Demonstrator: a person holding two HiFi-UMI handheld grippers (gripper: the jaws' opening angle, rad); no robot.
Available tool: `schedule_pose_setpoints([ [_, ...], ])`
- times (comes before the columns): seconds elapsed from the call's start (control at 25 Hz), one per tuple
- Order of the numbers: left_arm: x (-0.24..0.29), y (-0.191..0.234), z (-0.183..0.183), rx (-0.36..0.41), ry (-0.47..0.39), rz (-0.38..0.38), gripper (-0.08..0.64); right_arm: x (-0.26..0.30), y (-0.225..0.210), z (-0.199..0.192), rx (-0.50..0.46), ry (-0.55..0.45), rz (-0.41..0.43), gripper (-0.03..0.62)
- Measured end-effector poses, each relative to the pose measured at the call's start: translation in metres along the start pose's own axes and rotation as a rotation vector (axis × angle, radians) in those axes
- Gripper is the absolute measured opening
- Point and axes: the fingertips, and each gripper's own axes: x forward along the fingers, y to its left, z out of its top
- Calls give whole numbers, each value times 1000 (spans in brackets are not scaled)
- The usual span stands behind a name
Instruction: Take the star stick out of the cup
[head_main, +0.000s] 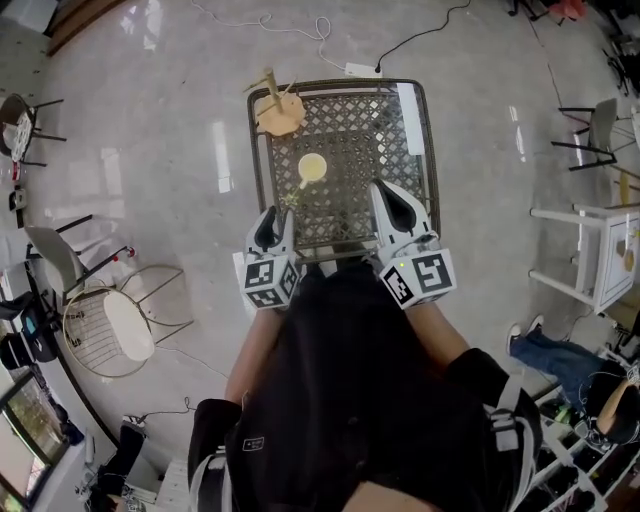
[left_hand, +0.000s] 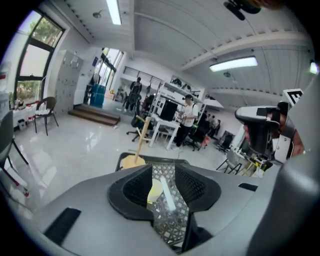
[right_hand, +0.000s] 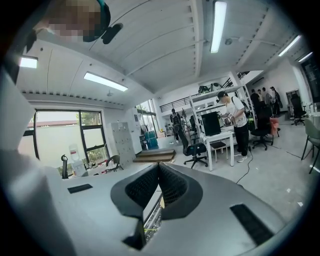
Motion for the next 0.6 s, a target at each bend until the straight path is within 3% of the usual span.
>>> schedule_pose_setpoints([
  [0.24,37,21,-56,-208,197,55,214,16,-28,5,9,10,-9,9],
  [0.4,58,38,-84,-335,266,104,231,21,-50,3,13,18,-30,9],
  [0.6,75,45,-106,-441,325,125,236,23,-66,1,21,26,-45,9],
])
